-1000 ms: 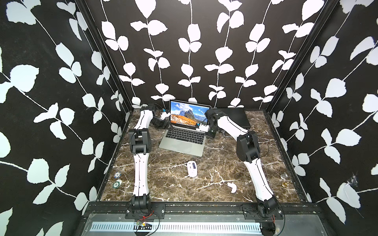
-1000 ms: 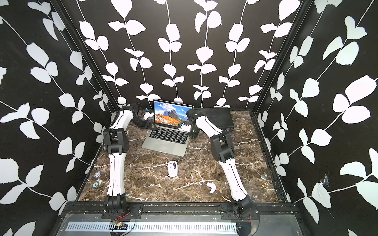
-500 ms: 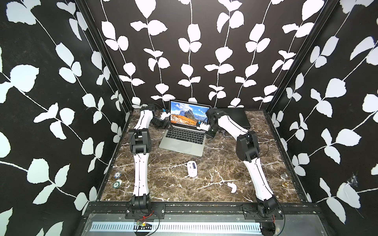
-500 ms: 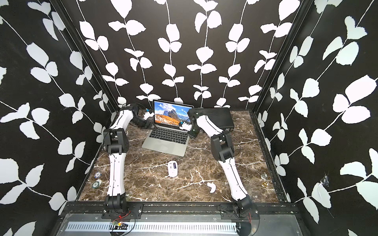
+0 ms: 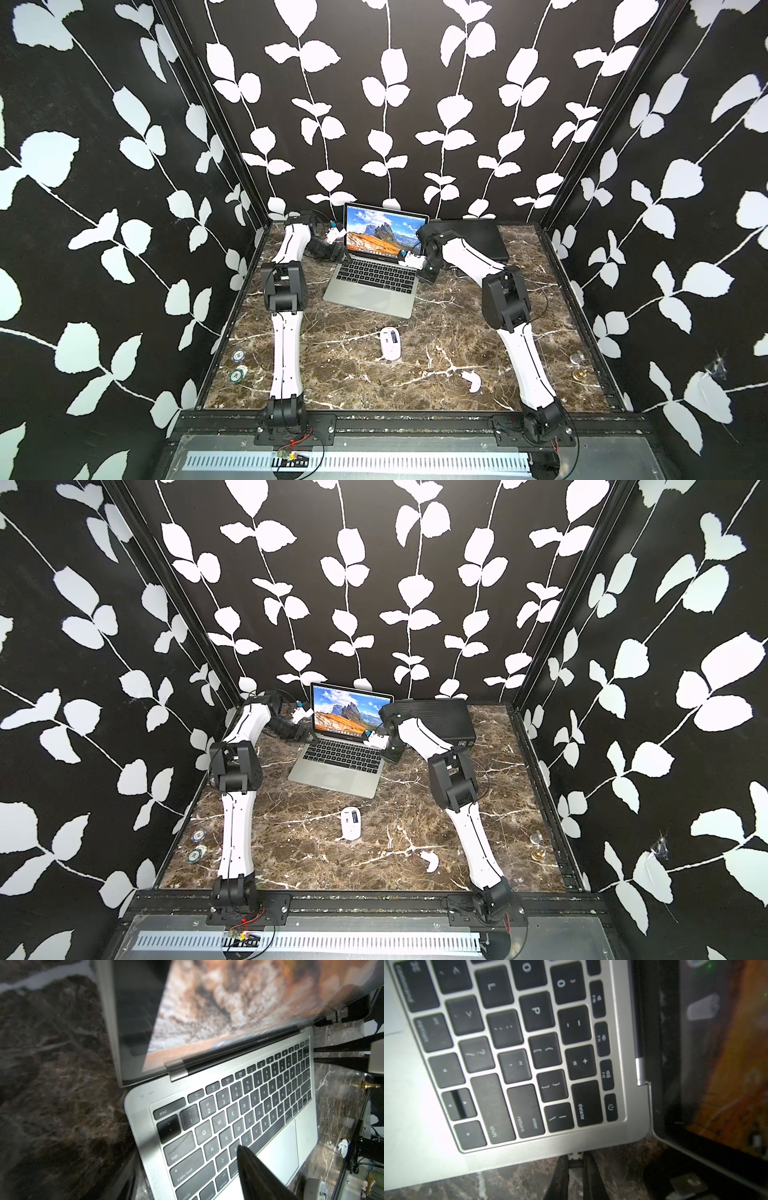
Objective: Insert the wireless mouse receiver into the laptop
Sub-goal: Insert the USB plug into the USB port.
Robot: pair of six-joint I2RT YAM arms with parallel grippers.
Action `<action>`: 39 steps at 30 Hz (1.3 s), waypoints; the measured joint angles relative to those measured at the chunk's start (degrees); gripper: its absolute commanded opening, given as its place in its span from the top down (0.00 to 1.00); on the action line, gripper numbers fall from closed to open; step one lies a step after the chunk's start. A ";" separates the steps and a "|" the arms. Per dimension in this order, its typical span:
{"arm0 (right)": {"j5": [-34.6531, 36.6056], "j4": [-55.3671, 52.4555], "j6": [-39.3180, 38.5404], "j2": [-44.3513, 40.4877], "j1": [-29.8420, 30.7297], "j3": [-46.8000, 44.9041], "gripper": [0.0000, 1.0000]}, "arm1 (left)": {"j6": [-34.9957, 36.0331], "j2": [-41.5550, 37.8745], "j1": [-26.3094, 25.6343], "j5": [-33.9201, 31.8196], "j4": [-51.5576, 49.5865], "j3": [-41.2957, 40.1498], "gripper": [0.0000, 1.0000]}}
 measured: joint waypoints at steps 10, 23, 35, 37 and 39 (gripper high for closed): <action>0.02 -0.28 4.33 -0.02 0.00 0.28 0.97 | 0.13 0.00 0.00 0.00 -0.04 0.00 0.25; 0.17 4.00 4.00 -2.86 -0.02 -4.79 0.72 | 0.31 0.00 0.00 0.00 -0.09 0.00 0.25; -0.24 6.51 3.58 -6.12 -0.17 -6.93 0.64 | 0.33 0.09 -0.13 0.87 -0.02 0.00 0.25; -0.33 6.84 3.63 -7.26 -0.31 -8.61 0.64 | 0.33 0.09 -0.13 0.87 -0.02 0.00 0.25; -0.42 7.08 3.65 -8.61 -0.57 -10.36 0.64 | 0.33 0.09 -0.13 0.87 -0.02 0.00 0.25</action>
